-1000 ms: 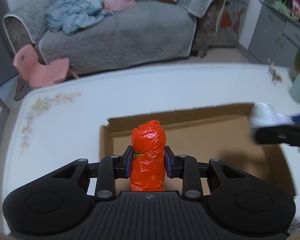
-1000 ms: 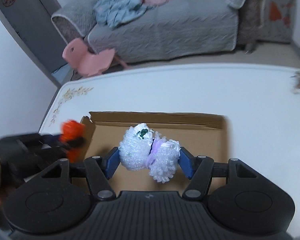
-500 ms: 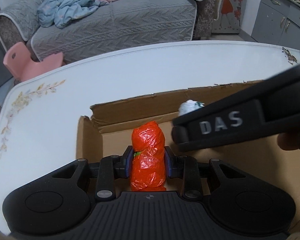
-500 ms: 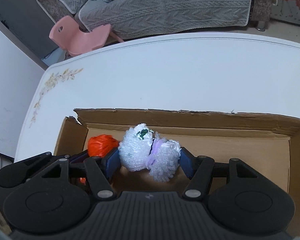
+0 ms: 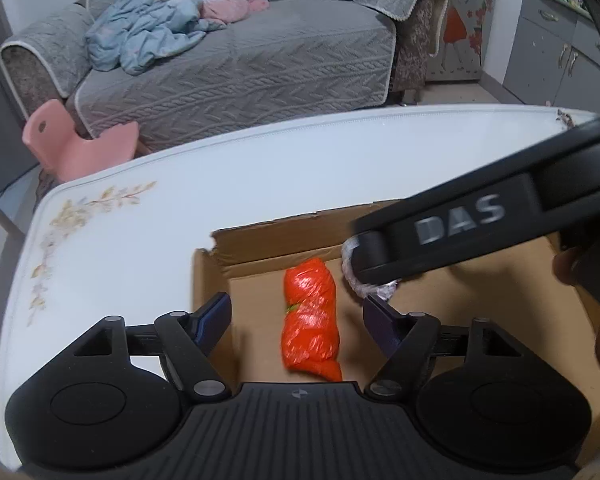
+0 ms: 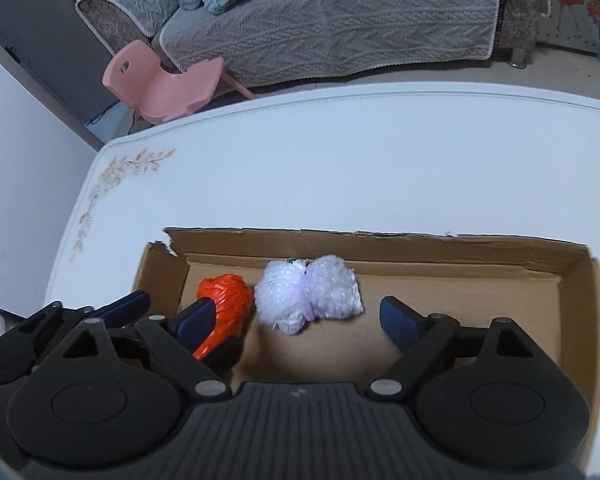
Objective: Organize objects
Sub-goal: 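Lower both bundles into the cardboard box and open both grippers, then move both grippers back to the pile and grasp a white rolled mask bundle with left gripper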
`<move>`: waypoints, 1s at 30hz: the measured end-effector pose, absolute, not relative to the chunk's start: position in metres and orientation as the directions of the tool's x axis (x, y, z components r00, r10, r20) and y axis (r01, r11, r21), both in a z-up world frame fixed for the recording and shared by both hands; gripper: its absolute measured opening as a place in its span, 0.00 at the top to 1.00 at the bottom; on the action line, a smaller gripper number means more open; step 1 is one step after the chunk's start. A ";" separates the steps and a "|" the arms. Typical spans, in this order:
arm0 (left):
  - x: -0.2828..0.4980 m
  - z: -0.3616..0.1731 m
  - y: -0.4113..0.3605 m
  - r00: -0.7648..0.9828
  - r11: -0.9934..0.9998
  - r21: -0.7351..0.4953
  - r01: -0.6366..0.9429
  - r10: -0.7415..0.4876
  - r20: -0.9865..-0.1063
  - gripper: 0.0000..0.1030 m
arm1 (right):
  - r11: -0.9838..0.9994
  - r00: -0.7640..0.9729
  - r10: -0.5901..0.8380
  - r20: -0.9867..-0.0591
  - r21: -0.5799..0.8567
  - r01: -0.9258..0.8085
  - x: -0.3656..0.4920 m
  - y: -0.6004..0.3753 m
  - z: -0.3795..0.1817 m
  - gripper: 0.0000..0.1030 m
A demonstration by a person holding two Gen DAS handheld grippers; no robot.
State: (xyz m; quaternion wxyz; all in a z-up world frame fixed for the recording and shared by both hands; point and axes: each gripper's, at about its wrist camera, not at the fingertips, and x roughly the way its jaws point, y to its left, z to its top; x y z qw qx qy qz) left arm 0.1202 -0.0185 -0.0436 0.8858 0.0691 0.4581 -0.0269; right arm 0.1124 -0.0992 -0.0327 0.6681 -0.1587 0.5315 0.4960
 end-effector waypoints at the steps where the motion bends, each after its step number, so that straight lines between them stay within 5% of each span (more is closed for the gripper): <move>1: 0.116 -0.037 -0.016 0.576 0.991 0.092 0.102 0.016 -0.817 0.24 | 0.455 -0.056 0.497 -0.866 0.315 -0.833 0.112 -0.106 -0.027 0.15; 11: 0.019 0.018 0.003 0.532 0.995 0.052 0.090 -0.004 -0.847 0.16 | 0.422 -0.029 0.552 -0.833 0.310 -0.852 0.098 -0.199 0.032 0.13; 15: -0.015 0.021 0.002 0.523 0.986 0.125 0.113 0.048 -0.851 0.15 | 0.402 -0.002 0.574 -0.819 0.284 -0.871 0.090 -0.236 0.045 0.12; 30: -0.074 0.000 0.014 0.480 0.991 0.116 0.065 0.070 -0.875 0.14 | 0.399 0.066 0.614 -0.787 0.237 -0.886 0.075 -0.311 0.021 0.12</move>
